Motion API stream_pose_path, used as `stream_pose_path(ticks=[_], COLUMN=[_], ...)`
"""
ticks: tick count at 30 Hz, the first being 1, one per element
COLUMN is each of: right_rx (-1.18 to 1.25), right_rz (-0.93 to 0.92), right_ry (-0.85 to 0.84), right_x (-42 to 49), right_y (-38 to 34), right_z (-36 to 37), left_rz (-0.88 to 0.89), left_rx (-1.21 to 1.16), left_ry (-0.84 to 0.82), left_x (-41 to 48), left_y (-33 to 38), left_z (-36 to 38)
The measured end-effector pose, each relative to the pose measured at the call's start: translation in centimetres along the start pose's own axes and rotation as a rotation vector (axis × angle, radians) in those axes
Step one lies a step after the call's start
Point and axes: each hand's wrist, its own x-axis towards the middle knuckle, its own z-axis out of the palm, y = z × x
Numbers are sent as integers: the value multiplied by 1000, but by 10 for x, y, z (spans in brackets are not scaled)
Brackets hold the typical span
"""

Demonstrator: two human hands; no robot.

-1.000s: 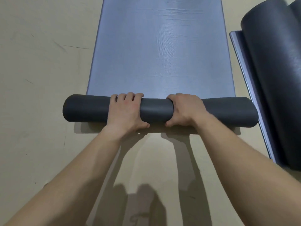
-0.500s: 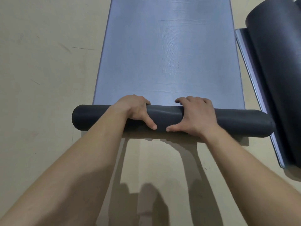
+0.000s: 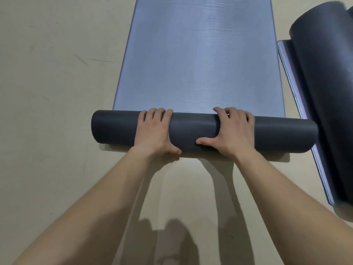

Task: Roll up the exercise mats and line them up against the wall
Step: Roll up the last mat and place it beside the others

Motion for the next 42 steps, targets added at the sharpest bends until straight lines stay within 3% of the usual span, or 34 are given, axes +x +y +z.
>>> stream_pose_path(ticks=[4,7,11,16,17,19,22,26,28,30,33,35,39,42], right_rx=[-201,-207,-183,-49,-52,-70,-66,22,71,41,-56,-37,4,31], right_rz=[-133,-156,-168,-181,-171,-154,-171,-178,-154,-135,-142,-148,-170,-150], right_ry=[66,132,3,-482,-479,-311,-127,-329,-434,-368,-134,-199,-496,-489], right_x=[-14,4,20,31,23,-1,-19,13,28,26,9,16,27,11], right_y=[16,18,15,24,23,20,21,24,22,16,8,9,4,0], right_z=[34,31,5,-33,-28,-8,10,-19,-30,-26,-12,-24,-43,-34], left_rz=[51,118,164,162,159,139,144,86,82,91,102,80,48,49], left_rx=[-68,25,115,-69,-77,-105,-33,108,51,-2,-43,-83,-172,-208], left_ry=[-110,-55,0,-460,-518,-561,-482,-45,-26,-116,-231,-295,-568,-613], left_x=[22,14,15,30,29,29,22,-9,0,15,27,30,30,21], left_y=[-9,-12,-13,-15,-14,-14,-8,10,8,2,-1,-2,-10,-12], left_z=[-10,-2,-5,-34,-34,-34,-33,-9,-13,-26,-37,-44,-53,-48])
